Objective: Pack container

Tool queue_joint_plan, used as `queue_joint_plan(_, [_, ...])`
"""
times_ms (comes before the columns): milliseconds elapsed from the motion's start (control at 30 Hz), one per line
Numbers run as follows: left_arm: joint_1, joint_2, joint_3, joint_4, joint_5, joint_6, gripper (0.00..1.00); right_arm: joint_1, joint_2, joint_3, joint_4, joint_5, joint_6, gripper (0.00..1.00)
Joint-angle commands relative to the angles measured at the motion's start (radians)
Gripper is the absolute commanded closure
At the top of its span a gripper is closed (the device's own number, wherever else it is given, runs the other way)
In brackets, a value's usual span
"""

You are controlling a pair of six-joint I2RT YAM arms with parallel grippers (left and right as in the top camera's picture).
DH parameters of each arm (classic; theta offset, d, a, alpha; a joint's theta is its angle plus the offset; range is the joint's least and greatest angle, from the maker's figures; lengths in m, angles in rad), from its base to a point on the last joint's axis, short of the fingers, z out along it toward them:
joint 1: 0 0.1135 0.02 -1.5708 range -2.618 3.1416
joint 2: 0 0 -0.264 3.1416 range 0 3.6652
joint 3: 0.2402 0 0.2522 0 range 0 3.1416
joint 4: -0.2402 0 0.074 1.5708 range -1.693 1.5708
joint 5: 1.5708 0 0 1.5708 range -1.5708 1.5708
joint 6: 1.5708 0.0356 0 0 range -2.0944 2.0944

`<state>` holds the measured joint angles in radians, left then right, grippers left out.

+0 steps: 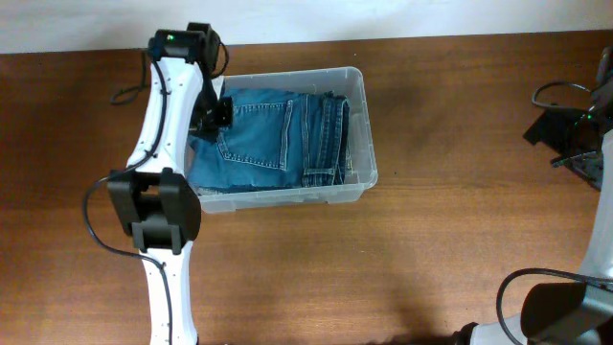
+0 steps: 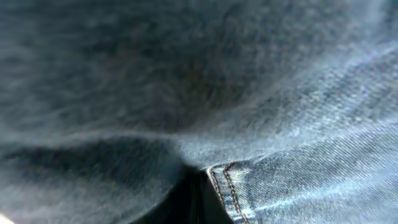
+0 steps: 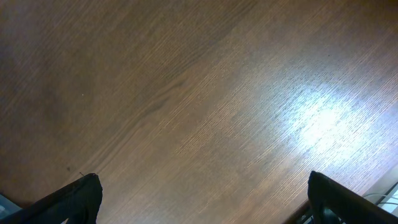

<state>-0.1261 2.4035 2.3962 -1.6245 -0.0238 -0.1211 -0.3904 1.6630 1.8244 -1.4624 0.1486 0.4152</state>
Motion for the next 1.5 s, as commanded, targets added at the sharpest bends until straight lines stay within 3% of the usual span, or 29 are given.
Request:
queue_joint_plan(0, [0.008, 0.032, -0.039, 0.004, -0.018, 0.002, 0.99, -0.003, -0.015, -0.003, 0.0, 0.002, 0.01, 0.02])
queue_joint_plan(367, [0.011, 0.005, 0.365, -0.063, -0.072, 0.002, 0.99, -0.003, -0.015, -0.003, 0.0, 0.002, 0.01, 0.01])
queue_joint_plan(533, [0.024, 0.005, 0.322, -0.064, -0.097, -0.039, 0.99, -0.003, -0.015, -0.003, 0.0, 0.002, 0.01, 0.02])
queue_joint_plan(767, [0.024, 0.005, 0.101, -0.058, -0.097, -0.077, 0.99, -0.003, -0.015, -0.003, 0.0, 0.001, 0.01, 0.02])
queue_joint_plan(1100, [0.023, 0.005, -0.113, 0.091, -0.012, -0.072, 0.99, -0.003, -0.015, -0.003, 0.0, 0.002, 0.01, 0.02])
queue_joint_plan(1333, [0.018, 0.003, -0.067, 0.092, -0.014, -0.042, 0.99, -0.003, -0.015, -0.003, 0.0, 0.002, 0.01, 0.02])
queue_joint_plan(1467, [0.015, 0.002, 0.095, 0.037, -0.013, -0.042, 0.99, -0.003, -0.015, -0.003, 0.0, 0.002, 0.01, 0.02])
